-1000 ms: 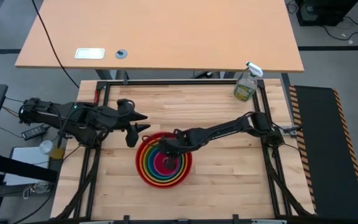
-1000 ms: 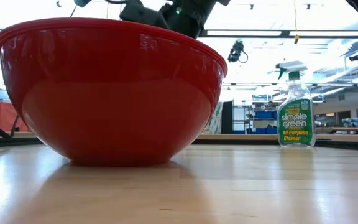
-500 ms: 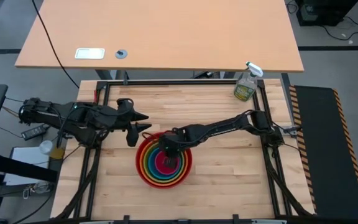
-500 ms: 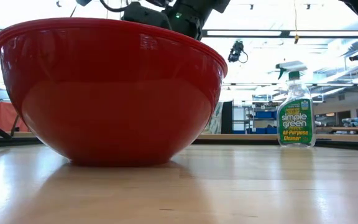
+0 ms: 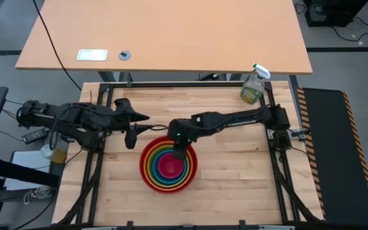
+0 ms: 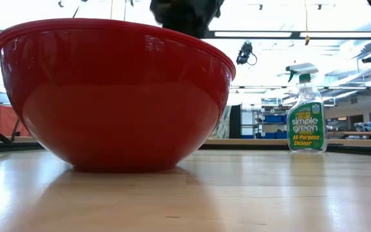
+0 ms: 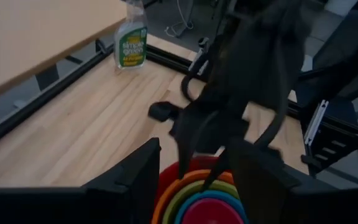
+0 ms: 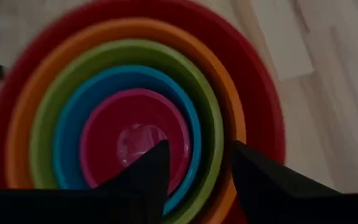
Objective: Nest bowls inside each other
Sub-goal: Return to Home Position
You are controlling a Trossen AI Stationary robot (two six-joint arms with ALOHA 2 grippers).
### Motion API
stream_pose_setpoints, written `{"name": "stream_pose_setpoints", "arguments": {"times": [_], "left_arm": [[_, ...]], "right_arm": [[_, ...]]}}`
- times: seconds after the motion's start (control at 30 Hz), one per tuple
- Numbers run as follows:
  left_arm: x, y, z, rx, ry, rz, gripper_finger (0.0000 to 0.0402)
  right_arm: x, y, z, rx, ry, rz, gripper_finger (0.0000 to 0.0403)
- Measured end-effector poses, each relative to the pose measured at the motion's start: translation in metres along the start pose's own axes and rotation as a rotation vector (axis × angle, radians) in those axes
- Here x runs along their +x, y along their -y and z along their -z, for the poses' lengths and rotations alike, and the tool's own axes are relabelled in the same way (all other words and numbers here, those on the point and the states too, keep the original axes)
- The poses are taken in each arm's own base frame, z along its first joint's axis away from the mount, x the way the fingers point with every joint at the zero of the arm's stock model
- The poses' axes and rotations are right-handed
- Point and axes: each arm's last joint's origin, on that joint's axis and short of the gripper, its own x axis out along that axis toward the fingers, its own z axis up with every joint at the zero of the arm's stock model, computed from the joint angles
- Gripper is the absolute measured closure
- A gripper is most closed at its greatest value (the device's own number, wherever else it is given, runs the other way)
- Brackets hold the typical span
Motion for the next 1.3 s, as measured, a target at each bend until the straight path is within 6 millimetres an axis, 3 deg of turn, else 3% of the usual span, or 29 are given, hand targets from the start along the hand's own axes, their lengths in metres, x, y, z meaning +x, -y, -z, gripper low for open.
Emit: {"name": "stream_pose_setpoints", "arguments": {"times": [0.27,0.57,0.77,0.97,1.3], "left_arm": [[-0.022,-0.010,-0.004,0.048,0.057,-0.016,0.0209],[-0.029,-0.021,-0.001,0.074,0.120,-0.029,0.0209],[-0.020,-0.040,0.040,-0.044,0.226,0.015,0.0209],[-0.018,-0.064,0.086,-0.240,0.402,0.087,0.0209],[-0.010,-0.089,0.138,-0.434,0.612,0.160,0.0209]], "right_arm": [[-0.042,0.019,0.004,-0.013,0.157,-0.002,0.0230],[-0.089,0.058,0.038,0.095,0.403,-0.027,0.0231],[-0.123,0.077,0.067,0.178,0.553,-0.053,0.0231],[-0.145,0.097,0.105,0.258,0.701,-0.099,0.0231],[-0.131,0.124,0.171,0.397,0.879,-0.198,0.0231]]}}
